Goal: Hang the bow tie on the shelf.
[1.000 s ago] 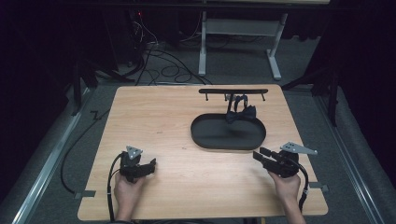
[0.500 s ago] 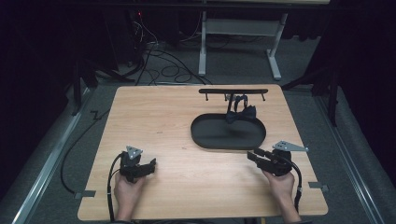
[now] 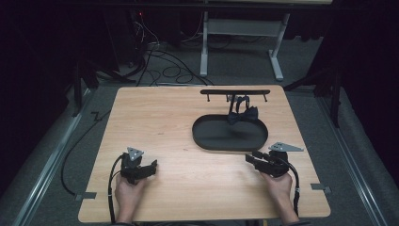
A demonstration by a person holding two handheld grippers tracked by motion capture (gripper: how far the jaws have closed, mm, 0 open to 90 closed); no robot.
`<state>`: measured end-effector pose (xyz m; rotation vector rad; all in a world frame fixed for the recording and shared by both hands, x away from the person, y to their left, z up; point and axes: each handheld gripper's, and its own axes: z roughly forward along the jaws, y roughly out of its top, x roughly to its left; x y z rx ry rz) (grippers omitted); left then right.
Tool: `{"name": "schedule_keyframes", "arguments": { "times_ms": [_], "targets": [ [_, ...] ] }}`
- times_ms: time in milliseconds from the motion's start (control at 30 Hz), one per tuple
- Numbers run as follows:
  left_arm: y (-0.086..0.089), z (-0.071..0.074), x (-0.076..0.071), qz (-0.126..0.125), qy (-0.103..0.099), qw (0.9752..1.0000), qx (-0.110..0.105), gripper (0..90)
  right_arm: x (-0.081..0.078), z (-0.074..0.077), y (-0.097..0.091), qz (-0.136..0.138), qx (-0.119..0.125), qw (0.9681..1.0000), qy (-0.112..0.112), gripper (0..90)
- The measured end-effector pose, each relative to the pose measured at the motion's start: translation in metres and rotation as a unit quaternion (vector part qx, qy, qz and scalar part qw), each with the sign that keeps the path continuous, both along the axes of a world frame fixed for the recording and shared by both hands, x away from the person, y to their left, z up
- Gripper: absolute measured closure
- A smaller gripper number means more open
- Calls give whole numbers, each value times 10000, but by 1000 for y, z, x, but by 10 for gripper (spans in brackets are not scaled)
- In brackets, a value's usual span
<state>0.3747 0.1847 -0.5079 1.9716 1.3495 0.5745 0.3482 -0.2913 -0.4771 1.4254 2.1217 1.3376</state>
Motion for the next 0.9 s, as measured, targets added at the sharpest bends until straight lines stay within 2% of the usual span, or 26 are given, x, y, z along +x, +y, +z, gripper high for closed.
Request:
{"name": "schedule_keyframes", "arguments": {
  "times_ms": [267, 700, 900],
  "targets": [
    [0, 0, 0, 0, -2, 10000, 2, 217, 4, -6, 1, -16, -127, 9998, 158, 571],
    [0, 0, 0, 1, -1, 10000, -1, 216, 6, -15, 7, -62, -478, 9986, 231, 572],
    [0, 0, 0, 0, -2, 10000, 3, 217, 7, -18, 10, -60, -541, 9981, 284, 571]
  ]
}}
